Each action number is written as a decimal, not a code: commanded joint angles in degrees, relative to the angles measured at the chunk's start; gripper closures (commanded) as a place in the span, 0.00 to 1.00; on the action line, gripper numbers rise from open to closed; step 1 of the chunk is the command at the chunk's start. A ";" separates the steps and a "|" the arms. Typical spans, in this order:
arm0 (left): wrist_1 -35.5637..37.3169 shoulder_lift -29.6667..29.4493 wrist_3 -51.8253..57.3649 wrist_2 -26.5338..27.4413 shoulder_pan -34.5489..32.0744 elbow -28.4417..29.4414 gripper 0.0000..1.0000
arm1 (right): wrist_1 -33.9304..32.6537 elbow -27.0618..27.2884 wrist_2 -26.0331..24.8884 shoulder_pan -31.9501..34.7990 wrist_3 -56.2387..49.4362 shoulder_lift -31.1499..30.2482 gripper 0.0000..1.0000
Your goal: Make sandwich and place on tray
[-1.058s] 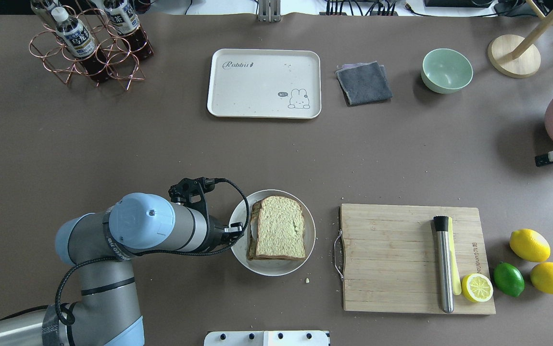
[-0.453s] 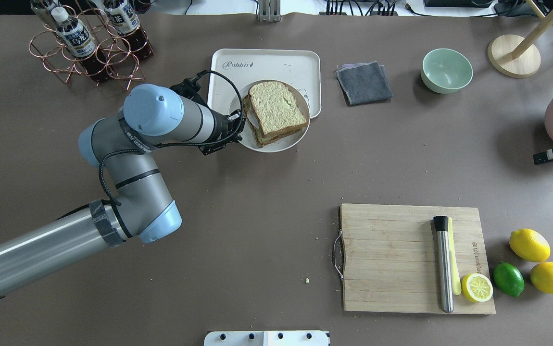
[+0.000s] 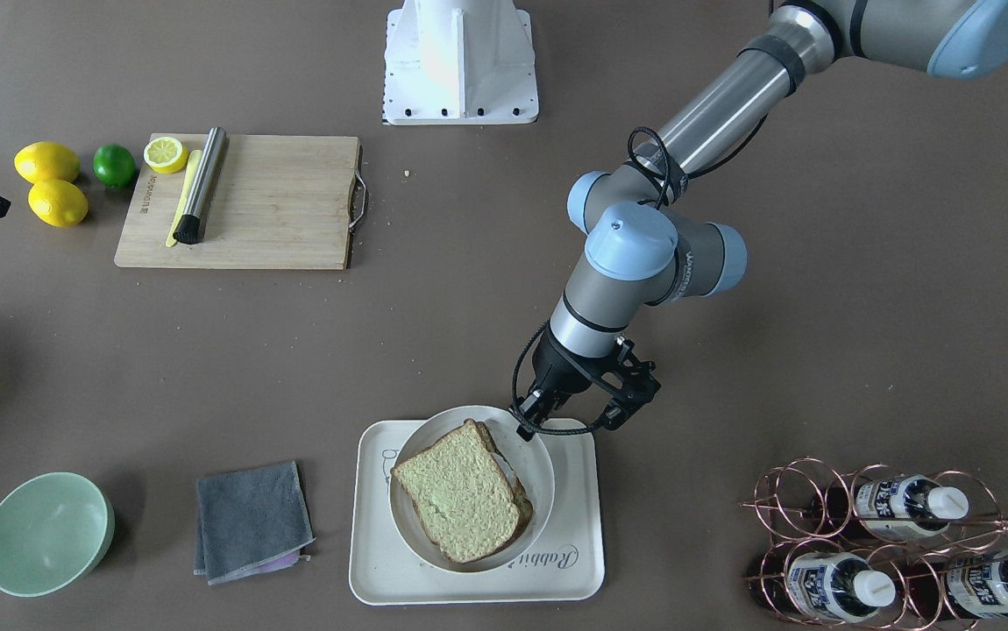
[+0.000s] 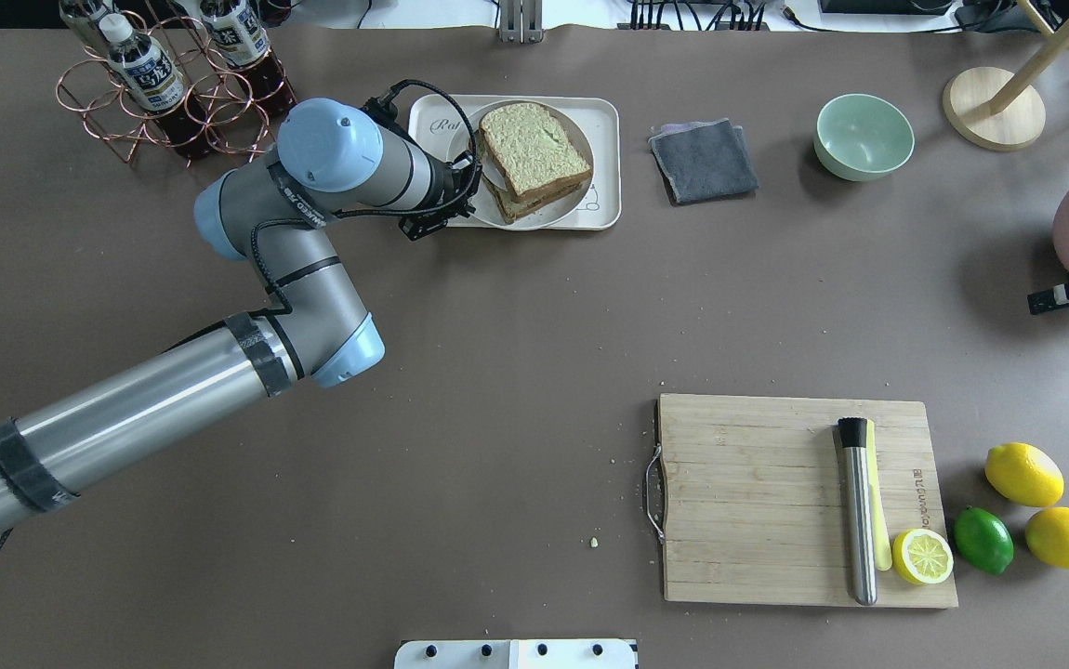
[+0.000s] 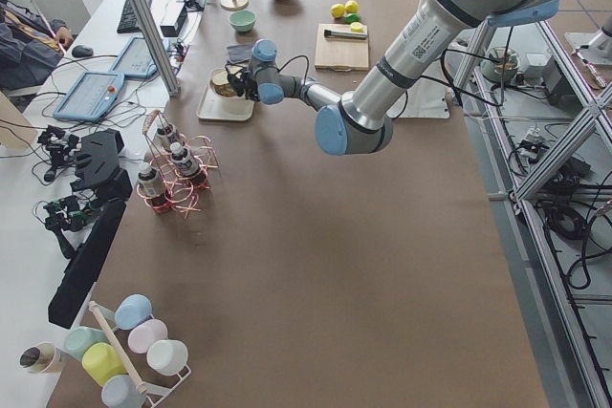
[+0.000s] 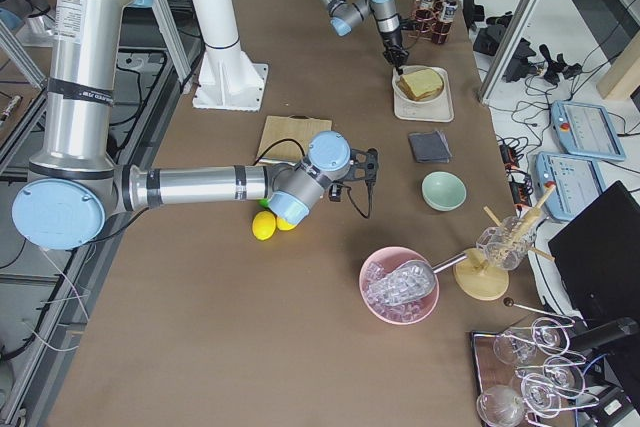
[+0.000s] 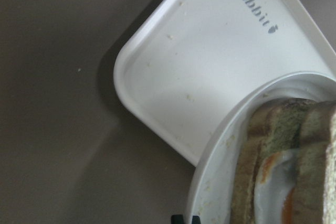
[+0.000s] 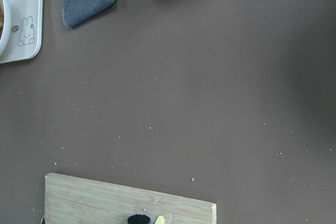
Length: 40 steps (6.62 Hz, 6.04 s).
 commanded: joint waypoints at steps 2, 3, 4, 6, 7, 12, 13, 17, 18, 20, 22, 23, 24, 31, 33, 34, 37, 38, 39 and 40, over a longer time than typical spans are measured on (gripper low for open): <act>-2.07 -1.97 5.43 -3.08 -1.05 4.19 0.28 | -0.18 -0.34 -0.01 -0.08 0.00 1.07 0.00; -1.89 -1.36 6.17 -6.23 -3.06 2.62 0.11 | -0.18 -0.26 -0.01 -0.08 0.18 1.07 0.00; -1.54 1.87 6.61 -11.57 -5.51 -2.79 0.10 | -0.18 0.00 0.07 0.00 0.44 1.07 0.00; 3.69 10.83 15.43 -20.53 -9.99 -14.30 0.10 | -0.53 -0.52 -0.01 2.09 0.00 0.72 0.00; 8.43 15.48 24.89 -24.85 -13.32 -20.19 0.10 | -0.62 -0.61 -0.27 2.98 -0.09 0.64 0.00; 41.69 41.12 85.54 -26.74 -27.74 -49.83 0.03 | -7.70 -1.22 -2.12 7.37 -11.19 0.63 0.00; 41.70 45.28 92.50 -26.74 -31.60 -51.26 0.03 | -12.70 -1.22 -2.64 8.87 -17.34 0.81 0.00; 41.79 52.51 107.29 -26.83 -39.27 -51.01 0.03 | -40.08 1.14 -14.75 15.80 -48.76 1.86 0.00; 41.79 54.35 111.34 -26.83 -41.29 -50.75 0.03 | -51.57 1.15 -16.52 19.31 -58.26 5.52 0.00; 41.88 56.48 116.12 -27.00 -45.42 -49.87 0.03 | -64.13 1.06 -18.55 23.37 -69.14 10.56 0.00; 41.96 59.99 119.18 -27.62 -49.83 -49.87 0.03 | -64.34 0.98 -17.94 23.38 -69.17 9.95 0.00; 44.40 60.08 121.12 -32.49 -52.36 -49.52 0.03 | -64.34 0.63 -17.85 23.38 -69.17 9.95 0.00; 47.30 59.65 124.70 -38.72 -54.64 -49.51 0.03 | -64.17 0.80 -17.59 23.38 -69.17 9.34 0.00; 47.33 61.84 123.86 -33.51 -55.81 -51.61 0.03 | -63.73 1.86 -14.96 23.30 -68.90 5.56 0.00; 47.42 63.32 123.77 -32.98 -55.72 -53.35 0.03 | -63.64 1.24 -14.43 23.21 -68.56 5.21 0.00; 47.50 64.03 123.77 -32.89 -55.46 -54.16 0.03 | -63.55 2.19 -12.16 23.30 -68.55 3.64 0.00; 47.59 64.13 123.68 -32.98 -54.50 -54.09 0.03 | -63.55 5.96 -11.70 23.30 -68.47 0.74 0.00; 47.59 64.22 123.77 -32.98 -53.45 -53.91 0.03 | -63.55 6.07 -11.70 23.21 -68.38 0.72 0.00; 47.59 64.22 123.77 -32.98 -52.83 -54.08 0.03 | -63.55 6.25 -11.70 23.21 -68.38 0.72 0.00; 47.59 64.22 123.60 -33.07 -52.13 -54.08 0.03 | -63.47 6.25 -11.70 23.21 -68.38 0.81 0.00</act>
